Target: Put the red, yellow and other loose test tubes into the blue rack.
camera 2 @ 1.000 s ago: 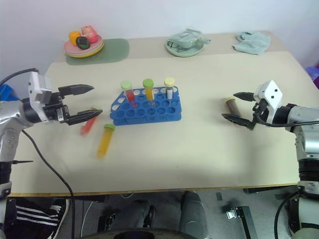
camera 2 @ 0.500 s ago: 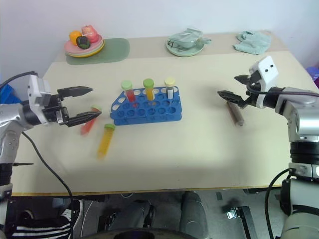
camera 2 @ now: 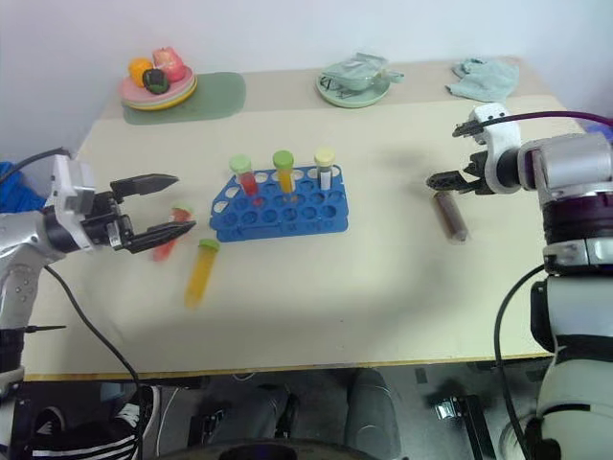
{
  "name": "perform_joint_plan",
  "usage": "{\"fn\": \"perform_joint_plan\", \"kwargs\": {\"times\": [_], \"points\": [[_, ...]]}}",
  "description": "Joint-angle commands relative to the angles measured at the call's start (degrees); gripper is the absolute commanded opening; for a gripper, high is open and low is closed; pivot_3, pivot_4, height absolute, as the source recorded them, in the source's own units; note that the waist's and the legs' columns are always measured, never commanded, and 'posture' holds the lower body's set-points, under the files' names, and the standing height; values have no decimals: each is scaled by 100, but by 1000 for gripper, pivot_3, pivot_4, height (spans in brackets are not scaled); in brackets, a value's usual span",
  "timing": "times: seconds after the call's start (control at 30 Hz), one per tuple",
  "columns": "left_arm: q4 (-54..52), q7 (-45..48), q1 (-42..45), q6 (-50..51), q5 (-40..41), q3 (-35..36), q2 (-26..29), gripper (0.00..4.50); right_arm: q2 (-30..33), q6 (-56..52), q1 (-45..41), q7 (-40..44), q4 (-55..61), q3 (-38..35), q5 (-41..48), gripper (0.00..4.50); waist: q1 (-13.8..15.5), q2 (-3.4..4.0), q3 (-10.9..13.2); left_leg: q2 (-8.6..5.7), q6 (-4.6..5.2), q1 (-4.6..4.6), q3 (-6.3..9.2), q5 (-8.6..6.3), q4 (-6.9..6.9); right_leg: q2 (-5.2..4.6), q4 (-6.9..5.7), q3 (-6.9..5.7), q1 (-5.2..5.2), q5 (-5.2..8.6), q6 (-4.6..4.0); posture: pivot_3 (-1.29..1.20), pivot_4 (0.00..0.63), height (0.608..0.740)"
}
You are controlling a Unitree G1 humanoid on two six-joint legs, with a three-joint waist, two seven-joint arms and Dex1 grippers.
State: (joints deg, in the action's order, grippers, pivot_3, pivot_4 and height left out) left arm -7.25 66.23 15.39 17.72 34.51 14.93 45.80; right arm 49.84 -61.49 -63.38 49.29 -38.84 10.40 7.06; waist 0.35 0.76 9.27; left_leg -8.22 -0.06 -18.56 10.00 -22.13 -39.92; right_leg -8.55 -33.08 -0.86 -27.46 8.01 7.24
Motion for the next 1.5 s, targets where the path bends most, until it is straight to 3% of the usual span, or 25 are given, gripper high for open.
{"fn": "perform_joint_plan", "kwargs": {"times": [0.03, 0.57, 1.03, 1.17, 1.3, 1.33, 1.5], "points": [[-524, -113, -349, 248, 356, 345, 31, 4477, -56, -237, -410, -47, -552, 42, -206, 4500, -13, 0, 0, 1, 0, 0, -3, 0, 0, 1, 0, 1, 0, 0, 0, 0, 150, 740], [-1480, -588, -814, 618, 730, 542, 19, 4477, -705, -220, -1270, 706, -2473, 887, -1120, 4500, -11, 1, 0, -1, 5, 6, -18, -3, -2, 2, -1, 16, 0, -2, 2, 0, 150, 740], [-1770, -917, -1045, 616, 759, 555, -105, 4477, -907, 206, -1130, 622, -2919, 829, -1504, 4500, -112, 1, 0, -1, 5, 7, -18, -3, -2, 3, -1, 18, -1, -3, 2, 0, 150, 740], [-1758, -954, -1047, 612, 770, 578, -83, 4500, -942, 253, -1067, 545, -2973, 734, -1520, 3286, -113, 1, 0, 0, 5, 8, -18, -3, -2, 4, -1, 19, -1, -3, 2, 0, 150, 740], [-1682, -950, -1004, 606, 768, 607, -45, 4500, -990, 291, -1108, 536, -2946, 679, -1555, 1146, -109, 0, 0, -1, 5, 10, -19, -3, -2, 3, -1, 20, 2, -3, 2, 0, 150, 740], [-1648, -937, -991, 597, 754, 608, -31, 4500, -999, 308, -1123, 546, -2934, 672, -1564, 865, -108, -1, -1, -1, 5, 10, -19, -3, -2, 3, -1, 20, 3, -3, 2, 0, 150, 740], [-1517, -910, -875, 542, 689, 561, -22, 4500, -1003, 271, -1178, 456, -2852, 543, -1532, 865, -114, -1, -1, -1, 5, 11, -19, -3, -3, 4, -1, 20, 3, -3, 2, 0, 150, 740]]}}
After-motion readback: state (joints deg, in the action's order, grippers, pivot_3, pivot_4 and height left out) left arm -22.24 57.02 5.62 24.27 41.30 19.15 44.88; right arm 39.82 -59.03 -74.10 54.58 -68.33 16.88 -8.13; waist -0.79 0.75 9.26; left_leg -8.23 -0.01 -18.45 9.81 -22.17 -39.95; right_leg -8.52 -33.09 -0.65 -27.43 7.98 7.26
